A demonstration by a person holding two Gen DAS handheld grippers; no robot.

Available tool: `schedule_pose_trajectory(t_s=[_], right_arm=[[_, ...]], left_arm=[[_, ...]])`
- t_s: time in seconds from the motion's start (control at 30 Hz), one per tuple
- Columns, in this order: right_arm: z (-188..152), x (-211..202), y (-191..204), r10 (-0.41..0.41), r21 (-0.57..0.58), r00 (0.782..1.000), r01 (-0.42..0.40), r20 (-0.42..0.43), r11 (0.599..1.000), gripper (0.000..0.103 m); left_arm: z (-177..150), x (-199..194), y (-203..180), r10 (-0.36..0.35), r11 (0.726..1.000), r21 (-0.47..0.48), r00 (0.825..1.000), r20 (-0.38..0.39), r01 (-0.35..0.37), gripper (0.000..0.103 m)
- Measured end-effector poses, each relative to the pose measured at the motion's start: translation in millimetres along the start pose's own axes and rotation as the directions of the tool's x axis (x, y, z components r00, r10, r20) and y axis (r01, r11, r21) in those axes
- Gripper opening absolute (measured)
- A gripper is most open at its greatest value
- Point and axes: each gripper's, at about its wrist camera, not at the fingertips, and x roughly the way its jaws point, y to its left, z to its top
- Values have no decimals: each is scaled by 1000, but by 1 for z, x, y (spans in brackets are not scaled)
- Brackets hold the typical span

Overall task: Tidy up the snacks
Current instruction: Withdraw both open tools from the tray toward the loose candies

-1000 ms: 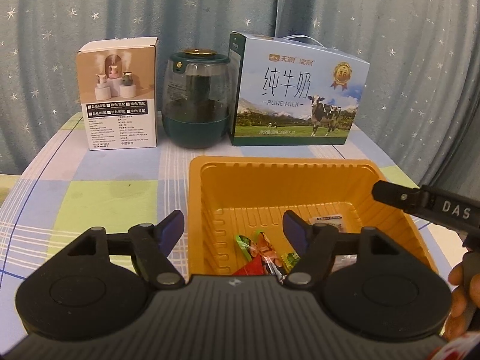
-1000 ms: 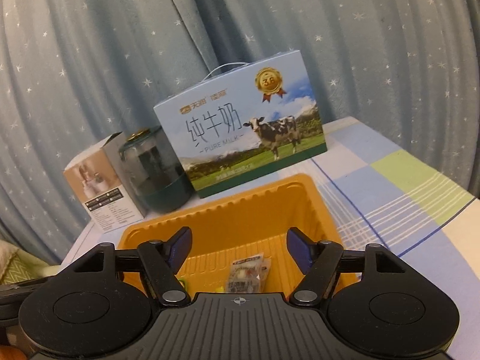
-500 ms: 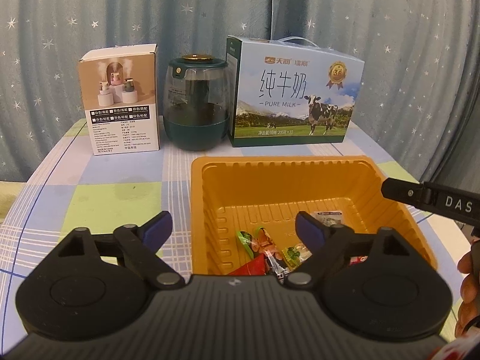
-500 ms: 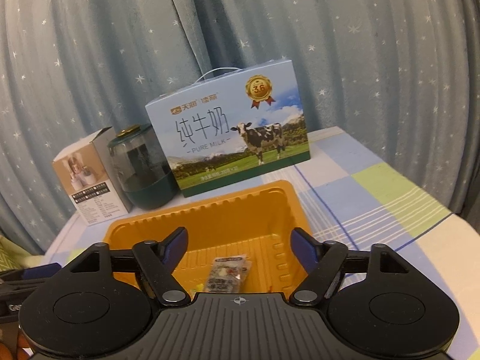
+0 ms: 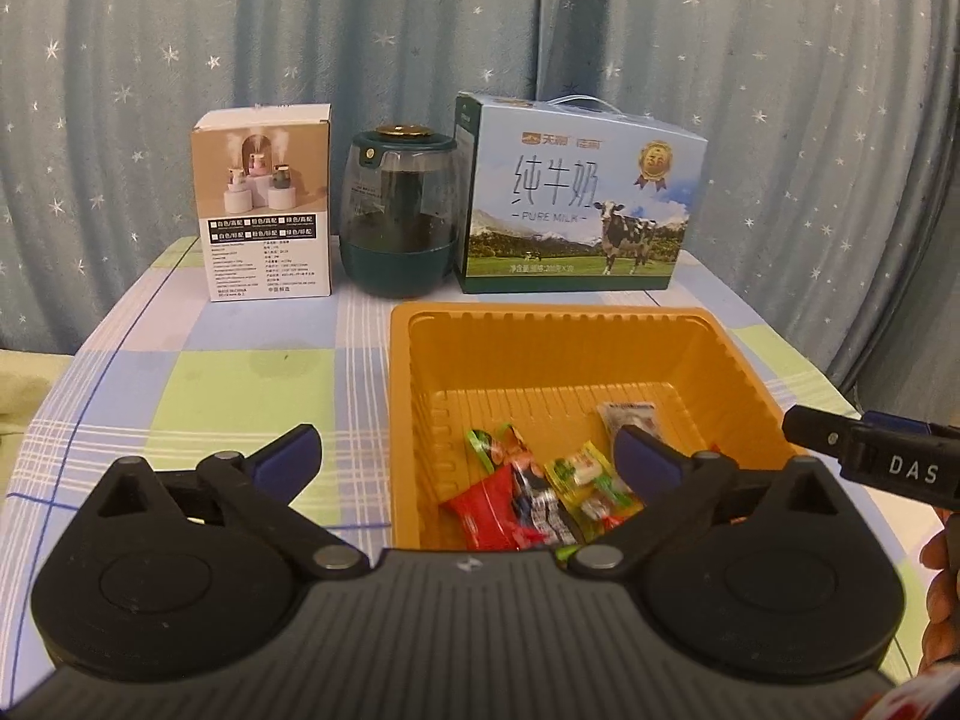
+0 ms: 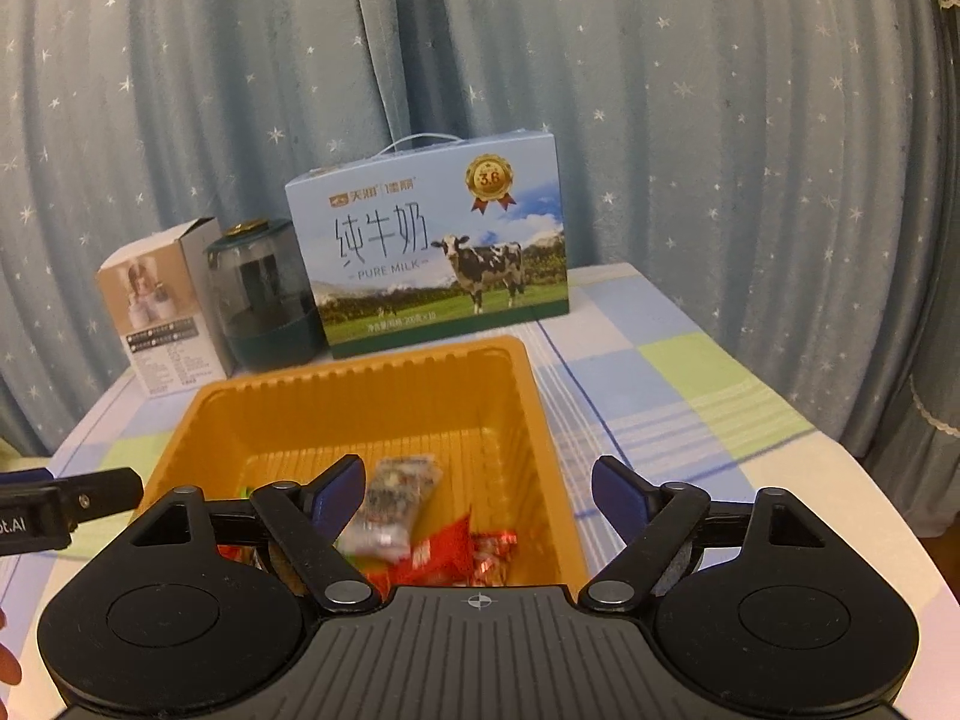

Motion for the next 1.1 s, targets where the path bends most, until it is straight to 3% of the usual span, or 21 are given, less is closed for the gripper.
schedule_pose_trajectory(t_s=[0.23,0.57,1.1], right_arm=[[-15,-32,0,2,-4,1000,-2,-22,1000,83],[-45,-67,6,28,-45,997,-31,-70,999,83],[-120,-95,33,104,-120,981,-124,-163,985,83]], left_arm=[[-17,-37,0,-5,1000,3,1000,14,5,103],[-52,-70,6,-6,1000,16,1000,-28,7,103],[-116,-104,16,40,995,93,999,-27,-37,103]])
